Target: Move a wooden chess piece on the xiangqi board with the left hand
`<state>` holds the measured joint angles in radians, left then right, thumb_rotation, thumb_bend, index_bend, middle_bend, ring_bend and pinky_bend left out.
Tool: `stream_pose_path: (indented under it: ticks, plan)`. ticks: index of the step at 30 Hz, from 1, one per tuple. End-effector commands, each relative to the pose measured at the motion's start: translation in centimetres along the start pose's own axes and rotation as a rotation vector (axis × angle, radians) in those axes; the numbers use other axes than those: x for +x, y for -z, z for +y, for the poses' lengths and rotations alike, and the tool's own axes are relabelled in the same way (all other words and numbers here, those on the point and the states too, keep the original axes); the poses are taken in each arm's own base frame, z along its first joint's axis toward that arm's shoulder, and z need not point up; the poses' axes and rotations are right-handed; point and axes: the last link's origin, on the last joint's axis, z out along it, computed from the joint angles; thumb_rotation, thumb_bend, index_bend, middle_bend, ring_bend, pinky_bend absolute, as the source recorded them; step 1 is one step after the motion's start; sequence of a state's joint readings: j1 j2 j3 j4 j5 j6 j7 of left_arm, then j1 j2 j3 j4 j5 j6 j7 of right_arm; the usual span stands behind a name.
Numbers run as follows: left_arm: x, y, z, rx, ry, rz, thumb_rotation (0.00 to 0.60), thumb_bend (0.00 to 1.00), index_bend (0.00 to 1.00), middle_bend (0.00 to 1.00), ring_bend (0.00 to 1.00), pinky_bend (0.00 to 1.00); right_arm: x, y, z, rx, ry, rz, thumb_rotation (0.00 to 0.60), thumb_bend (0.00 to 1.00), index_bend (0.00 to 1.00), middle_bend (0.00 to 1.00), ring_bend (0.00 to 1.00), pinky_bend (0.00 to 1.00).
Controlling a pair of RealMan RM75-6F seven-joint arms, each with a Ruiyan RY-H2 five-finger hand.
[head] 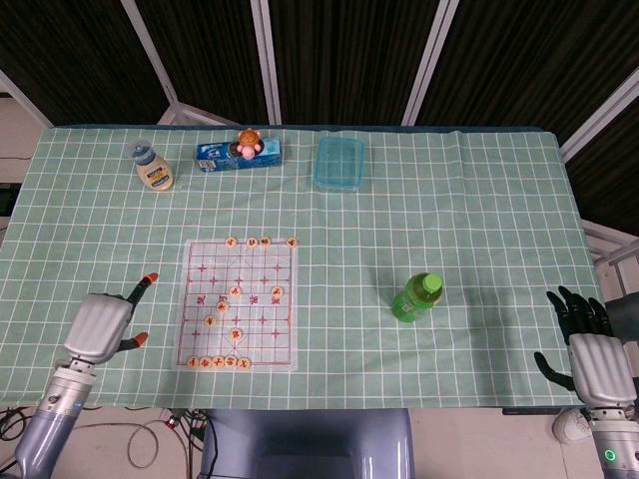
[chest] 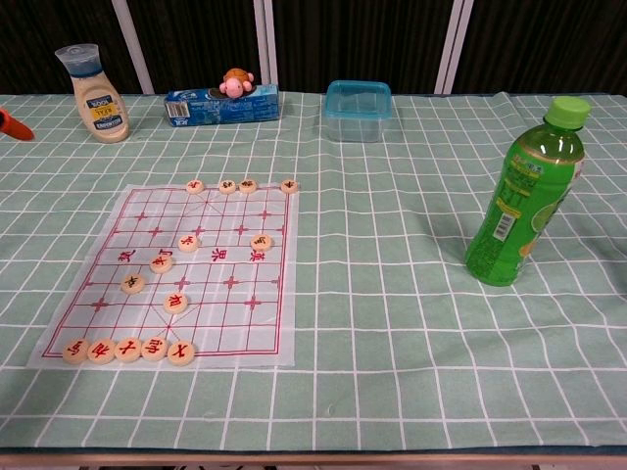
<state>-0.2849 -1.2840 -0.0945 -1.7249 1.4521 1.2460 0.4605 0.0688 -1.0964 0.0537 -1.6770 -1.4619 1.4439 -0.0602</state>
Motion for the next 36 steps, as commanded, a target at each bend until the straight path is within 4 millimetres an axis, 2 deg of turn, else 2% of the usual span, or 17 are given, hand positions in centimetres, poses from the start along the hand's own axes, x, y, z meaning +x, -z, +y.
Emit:
stream_pose_path:
  ticks: [1, 6, 14, 30, 36]
  plan:
    - [0.1, -2.0, 2.4, -0.027, 0.024, -0.019, 0.600, 0.08, 0.27, 0.92, 0.85, 0.84, 0.0, 0.0, 0.0, -0.002, -0.004, -0.002, 0.600, 0.36, 0.00, 0.00, 0.00, 0.00]
    - [0.0, -3.7, 4.0, -0.033, 0.023, -0.041, 0.600, 0.12, 0.36, 0.99, 0.92, 0.91, 0.0, -0.1, 0.0, -0.005, -0.012, -0.006, 0.600, 0.36, 0.00, 0.00, 0.00, 0.00]
    - [-1.3, -5.3, 5.8, -0.011, 0.021, -0.108, 0.600, 0.18, 0.43, 1.00, 0.96, 0.96, 0.0, -0.2, 0.1, -0.010, -0.022, -0.010, 0.600, 0.36, 0.00, 0.00, 0.00, 0.00]
    - [-4.6, -7.6, 9.6, 0.063, -0.029, -0.170, 0.600, 0.26, 0.49, 1.00, 0.99, 0.99, 0.0, -0.2, 0.2, -0.021, -0.043, -0.021, 0.600, 0.36, 0.00, 0.00, 0.00, 0.00]
    - [-5.1, -8.1, 10.0, 0.085, -0.038, -0.173, 0.600, 0.26, 0.47, 1.00, 1.00, 0.99, 0.0, -0.2, 0.2, -0.023, -0.053, -0.025, 0.600, 0.36, 0.00, 0.00, 0.00, 0.00]
